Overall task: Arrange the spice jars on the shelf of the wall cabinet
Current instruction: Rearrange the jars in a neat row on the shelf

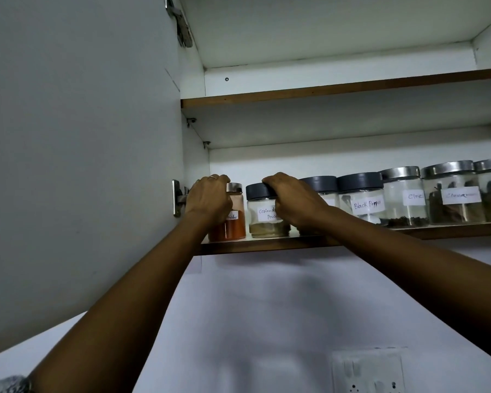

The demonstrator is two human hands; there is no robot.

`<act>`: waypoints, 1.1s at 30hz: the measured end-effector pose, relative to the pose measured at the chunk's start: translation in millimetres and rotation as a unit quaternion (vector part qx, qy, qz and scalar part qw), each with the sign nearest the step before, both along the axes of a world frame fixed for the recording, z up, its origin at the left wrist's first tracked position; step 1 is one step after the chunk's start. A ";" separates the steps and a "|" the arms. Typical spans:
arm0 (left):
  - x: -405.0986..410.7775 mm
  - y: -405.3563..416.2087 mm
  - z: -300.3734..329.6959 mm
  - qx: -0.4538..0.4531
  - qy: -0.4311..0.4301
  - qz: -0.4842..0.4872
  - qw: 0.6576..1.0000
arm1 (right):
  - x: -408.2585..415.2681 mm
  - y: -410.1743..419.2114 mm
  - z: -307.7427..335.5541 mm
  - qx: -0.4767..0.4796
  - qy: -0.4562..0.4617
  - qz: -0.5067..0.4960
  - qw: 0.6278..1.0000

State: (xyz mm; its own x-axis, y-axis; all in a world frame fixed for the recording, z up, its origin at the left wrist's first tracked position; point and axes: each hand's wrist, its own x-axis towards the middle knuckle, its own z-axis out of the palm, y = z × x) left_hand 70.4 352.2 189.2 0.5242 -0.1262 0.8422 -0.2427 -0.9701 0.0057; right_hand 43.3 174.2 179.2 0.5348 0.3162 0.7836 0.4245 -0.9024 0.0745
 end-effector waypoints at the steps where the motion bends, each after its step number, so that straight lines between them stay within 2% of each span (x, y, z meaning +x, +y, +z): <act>1: 0.2 0.4 1.9 -0.002 0.006 -0.002 1.000 | 0.3 0.0 0.1 -0.001 0.003 0.000 1.000; 13: 9.0 5.3 5.4 0.032 0.027 0.012 0.999 | 18.8 11.4 -3.2 -0.029 -0.008 -0.022 0.999; 22: 23.0 4.6 6.3 0.092 0.025 0.070 0.993 | 33.6 17.3 -3.9 -0.036 -0.006 -0.036 0.999; 26: 27.8 6.4 7.9 0.126 0.028 0.062 0.990 | 40.5 19.1 1.5 -0.051 0.006 -0.047 0.998; 33: 39.8 9.1 11.3 0.133 0.065 0.051 0.988 | 53.8 24.4 8.2 -0.073 0.033 -0.058 0.995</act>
State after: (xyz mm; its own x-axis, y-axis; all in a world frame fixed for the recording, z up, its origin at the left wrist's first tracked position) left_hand 110.3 361.2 200.5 0.6468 -0.2755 0.7111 -0.1584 -0.9607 -0.2281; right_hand 97.2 198.6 187.3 0.6230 0.3568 0.6961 0.3257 -0.9274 0.1839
